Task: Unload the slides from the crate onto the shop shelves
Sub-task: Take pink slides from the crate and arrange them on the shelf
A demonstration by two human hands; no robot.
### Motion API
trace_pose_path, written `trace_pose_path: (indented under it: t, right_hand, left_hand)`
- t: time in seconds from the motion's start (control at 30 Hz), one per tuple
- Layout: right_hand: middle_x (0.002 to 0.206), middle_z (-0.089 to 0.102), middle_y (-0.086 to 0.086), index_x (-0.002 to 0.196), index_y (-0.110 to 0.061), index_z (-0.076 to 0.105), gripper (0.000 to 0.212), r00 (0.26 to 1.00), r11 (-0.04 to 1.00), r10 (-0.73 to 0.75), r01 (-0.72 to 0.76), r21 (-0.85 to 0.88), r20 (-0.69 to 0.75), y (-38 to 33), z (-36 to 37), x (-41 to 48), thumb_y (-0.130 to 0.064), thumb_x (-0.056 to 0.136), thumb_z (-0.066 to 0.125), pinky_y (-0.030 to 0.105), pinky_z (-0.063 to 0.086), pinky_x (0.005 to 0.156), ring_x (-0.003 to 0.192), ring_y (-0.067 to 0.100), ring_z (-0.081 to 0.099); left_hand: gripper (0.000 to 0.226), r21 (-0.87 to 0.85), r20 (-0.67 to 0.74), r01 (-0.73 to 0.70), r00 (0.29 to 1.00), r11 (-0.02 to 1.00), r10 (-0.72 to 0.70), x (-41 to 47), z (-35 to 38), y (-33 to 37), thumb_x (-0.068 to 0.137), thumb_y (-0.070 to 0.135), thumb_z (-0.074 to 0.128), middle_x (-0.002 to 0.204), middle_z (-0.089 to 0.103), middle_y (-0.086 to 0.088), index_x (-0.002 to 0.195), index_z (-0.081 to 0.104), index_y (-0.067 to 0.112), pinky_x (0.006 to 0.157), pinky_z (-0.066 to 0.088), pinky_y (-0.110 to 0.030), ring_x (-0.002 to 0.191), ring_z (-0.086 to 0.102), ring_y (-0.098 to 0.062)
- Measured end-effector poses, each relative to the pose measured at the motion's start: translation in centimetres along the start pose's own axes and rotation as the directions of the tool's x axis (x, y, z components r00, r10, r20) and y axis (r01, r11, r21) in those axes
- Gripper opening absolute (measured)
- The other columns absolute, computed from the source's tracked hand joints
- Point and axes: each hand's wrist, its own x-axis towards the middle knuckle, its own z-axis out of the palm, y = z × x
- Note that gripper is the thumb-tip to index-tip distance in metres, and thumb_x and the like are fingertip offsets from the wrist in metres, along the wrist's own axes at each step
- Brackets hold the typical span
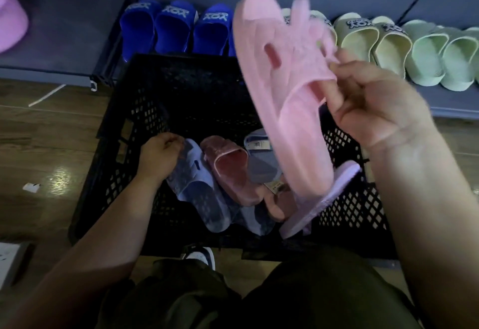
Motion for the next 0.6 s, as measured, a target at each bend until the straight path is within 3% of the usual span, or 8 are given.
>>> trace_pose_path:
  t: [0.1, 0.17, 0.3, 0.37, 0.47, 0.53, 0.6]
  right_hand:
    - [0.082, 0.069, -0.001, 0.087, -0.021, 0.058, 0.037, 0.987, 0.973, -0.135, 0.149, -0.178, 0.086, -1.5, 0.6, -0.1, 0.015, 0.081, 0.05, 0.025, 0.056, 0.063, 0.067, 0.013, 0.067]
    - [0.088, 0.066, 0.002, 0.084, -0.022, 0.059, 0.041, 0.97, 0.933, -0.206, 0.235, -0.272, 0.13, -2.0, 0.7, 0.8, 0.018, 0.076, 0.053, 0.026, 0.053, 0.064, 0.07, 0.016, 0.065]
    - [0.075, 0.057, 0.004, 0.075, -0.021, 0.066, 0.043, 0.945, 0.847, -0.294, 0.328, -0.419, 0.145, -1.7, 0.1, 3.3, 0.019, 0.062, 0.061, 0.027, 0.043, 0.062, 0.071, 0.024, 0.063]
    - [0.064, 0.055, -0.001, 0.078, -0.016, 0.062, 0.042, 0.936, 0.839, -0.331, 0.352, -0.416, 0.124, -1.2, -0.7, 4.4, 0.022, 0.062, 0.06, 0.024, 0.042, 0.054, 0.056, 0.02, 0.059]
    - [0.048, 0.053, -0.008, 0.084, -0.013, 0.045, 0.045, 0.924, 0.858, -0.367, 0.381, -0.345, 0.109, -0.3, -1.4, 5.2, 0.03, 0.07, 0.048, 0.019, 0.038, 0.04, 0.038, 0.008, 0.049]
    - [0.046, 0.051, -0.01, 0.087, -0.014, 0.04, 0.048, 0.907, 0.828, -0.407, 0.416, -0.376, 0.109, 0.1, -1.5, 5.6, 0.03, 0.07, 0.045, 0.018, 0.032, 0.038, 0.037, 0.006, 0.045]
    - [0.051, 0.053, -0.012, 0.088, -0.014, 0.039, 0.048, 0.88, 0.787, -0.465, 0.461, -0.411, 0.096, 0.4, -1.6, 6.2, 0.029, 0.068, 0.044, 0.019, 0.031, 0.04, 0.04, 0.007, 0.045]
  left_hand:
    - [0.019, -0.01, -0.003, -0.012, 1.0, 1.0, 0.012, -0.2, 0.2, 0.3, 0.093, 0.013, 0.049, 0.092, 0.071, -0.011, 0.095, 0.068, 0.012, 0.085, 0.054, -0.043, 0.085, 0.068, -0.029]
    - [0.016, -0.033, 0.018, 0.028, 0.999, 0.999, -0.027, -0.3, 0.4, 0.4, 0.095, 0.017, 0.049, 0.084, 0.069, -0.004, 0.094, 0.065, 0.016, 0.075, 0.054, -0.036, 0.076, 0.067, -0.021]
    - [0.018, -0.081, 0.164, 0.178, 0.973, 0.981, -0.163, -0.7, 1.0, 0.5, 0.097, 0.02, 0.049, 0.079, 0.064, -0.007, 0.099, 0.064, 0.01, 0.063, 0.05, -0.029, 0.066, 0.061, -0.018]
    - [0.016, -0.087, 0.208, 0.205, 0.961, 0.975, -0.183, -0.4, 1.3, 0.6, 0.096, 0.019, 0.05, 0.08, 0.062, -0.008, 0.097, 0.064, 0.012, 0.063, 0.049, -0.028, 0.067, 0.059, -0.018]
    - [0.016, -0.038, 0.22, 0.134, 0.968, 0.99, -0.123, 0.4, 1.8, 0.9, 0.093, 0.015, 0.05, 0.082, 0.061, -0.005, 0.09, 0.065, 0.018, 0.075, 0.051, -0.032, 0.078, 0.058, -0.019]
    - [0.019, 0.131, 0.206, 0.029, 0.977, 0.991, -0.056, 1.4, 2.0, 1.0, 0.092, 0.018, 0.051, 0.095, 0.064, -0.001, 0.103, 0.066, 0.017, 0.091, 0.048, -0.033, 0.096, 0.06, -0.019]
    - [0.032, 0.318, 0.205, -0.02, 0.978, 0.948, -0.048, 2.4, 2.3, 0.9, 0.095, 0.022, 0.048, 0.12, 0.061, -0.006, 0.124, 0.058, 0.012, 0.097, 0.041, -0.03, 0.114, 0.055, -0.023]
